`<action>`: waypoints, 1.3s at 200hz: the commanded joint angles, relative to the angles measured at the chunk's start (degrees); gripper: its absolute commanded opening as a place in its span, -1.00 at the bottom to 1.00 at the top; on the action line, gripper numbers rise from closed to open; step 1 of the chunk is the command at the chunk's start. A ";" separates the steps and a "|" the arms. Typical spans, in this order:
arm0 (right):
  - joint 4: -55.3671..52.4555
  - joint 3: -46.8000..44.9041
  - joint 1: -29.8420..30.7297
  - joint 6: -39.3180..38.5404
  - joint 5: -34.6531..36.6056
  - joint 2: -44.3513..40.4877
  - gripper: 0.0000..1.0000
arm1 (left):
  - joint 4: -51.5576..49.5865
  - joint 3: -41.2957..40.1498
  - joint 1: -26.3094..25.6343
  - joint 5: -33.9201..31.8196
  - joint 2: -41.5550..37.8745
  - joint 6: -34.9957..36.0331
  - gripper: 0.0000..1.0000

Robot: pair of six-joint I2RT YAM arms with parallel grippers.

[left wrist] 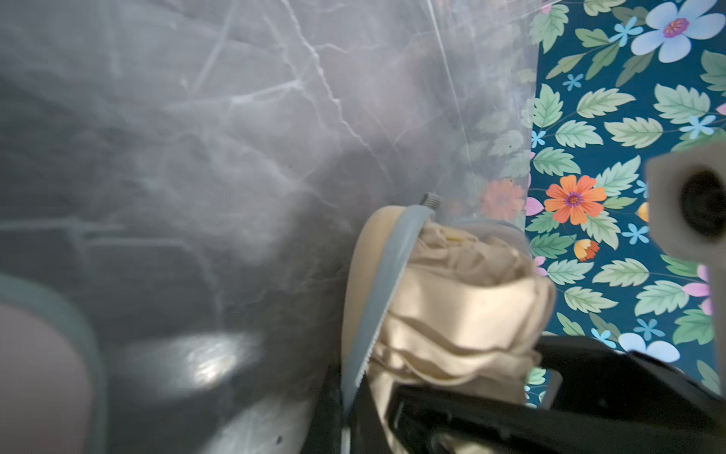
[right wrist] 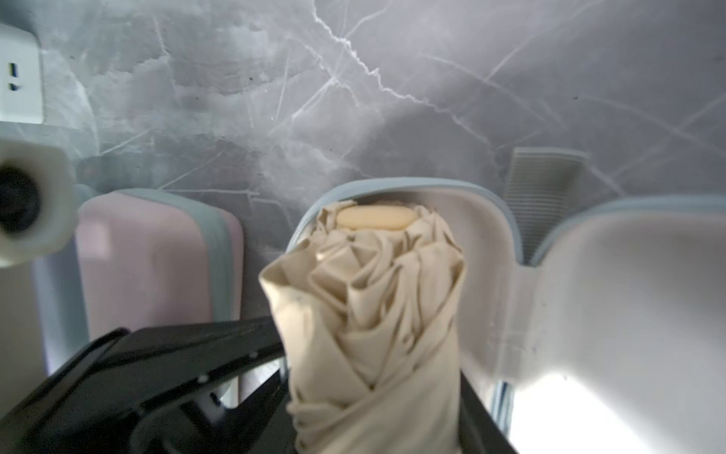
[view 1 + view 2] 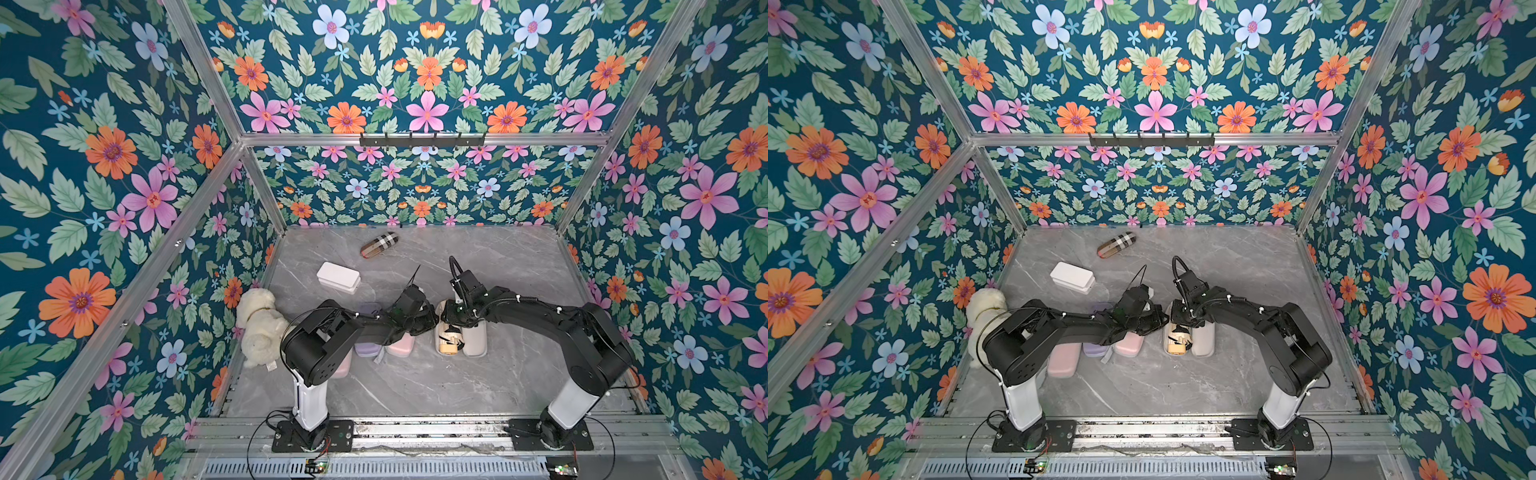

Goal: Put umbrellas into zippered umbrella sleeves
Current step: Place the umbrella in the umbrella sleeve, then close the umbrella sleeve at the center of the board.

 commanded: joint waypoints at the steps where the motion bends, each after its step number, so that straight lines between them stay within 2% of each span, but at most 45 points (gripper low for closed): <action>1: -6.72 2.28 -0.29 0.62 -1.69 1.23 0.23 | 2.39 -0.12 0.63 0.79 -1.15 0.07 -0.96; 13: -8.59 3.74 -0.59 0.20 -2.33 0.58 0.40 | 1.28 -0.48 1.44 1.56 -1.61 0.54 -0.75; 29: -11.58 5.70 -1.14 -0.59 -3.55 -0.32 0.58 | 1.50 -1.79 2.42 2.72 -2.30 0.80 -0.64; 51: -14.96 7.45 -2.52 -1.21 -6.09 -2.41 0.64 | 1.52 -2.99 3.39 4.15 -3.30 1.60 -0.58; 77: -16.72 7.41 -3.66 -1.11 -7.76 -7.01 0.63 | 1.66 -4.60 4.29 5.52 -5.21 2.35 -0.36; 92: -16.41 6.46 -3.68 0.13 -9.24 -7.61 0.49 | 2.69 -6.31 4.83 6.00 -6.52 2.48 -0.21; 115: -10.82 2.81 -3.29 3.83 -11.32 -7.42 0.15 | 5.28 -8.99 5.25 6.37 -7.92 2.99 0.01; 132: -7.74 1.31 -2.35 5.50 -10.31 -5.39 -0.07 | 7.60 -9.81 5.23 6.58 -7.56 3.13 0.14; 153: -7.05 0.49 -2.13 5.95 -9.83 -1.49 -0.32 | 11.82 -9.50 5.25 8.49 -6.41 2.43 0.44; 162: -8.66 1.19 -2.18 5.06 -9.11 -1.65 -0.39 | 10.21 -8.55 5.14 8.67 -6.28 3.90 0.55; 173: -11.25 2.58 -2.36 3.49 -8.15 -3.21 -0.42 | 5.81 -6.49 5.13 8.07 -6.35 7.11 0.58; 196: -15.25 4.66 -5.44 0.87 -12.19 -8.93 -0.20 | -0.28 -3.97 5.14 7.77 -6.09 11.47 0.59; 209: -16.33 3.87 -8.99 0.17 -15.44 -12.54 -0.03 | -4.72 -2.05 5.14 7.76 -5.17 13.48 0.58; 225: -19.14 1.93 -14.06 -2.44 -15.58 -15.95 0.13 | -8.48 -0.93 5.04 6.91 -4.70 15.49 0.58; 244: -18.58 -2.74 -20.17 -5.93 -19.11 -16.76 0.34 | -9.29 -0.58 5.06 8.00 -4.37 16.30 0.58; 260: -16.99 -4.48 -20.95 -8.84 -22.46 -15.43 0.54 | -10.24 0.30 4.73 9.37 -2.87 16.80 0.56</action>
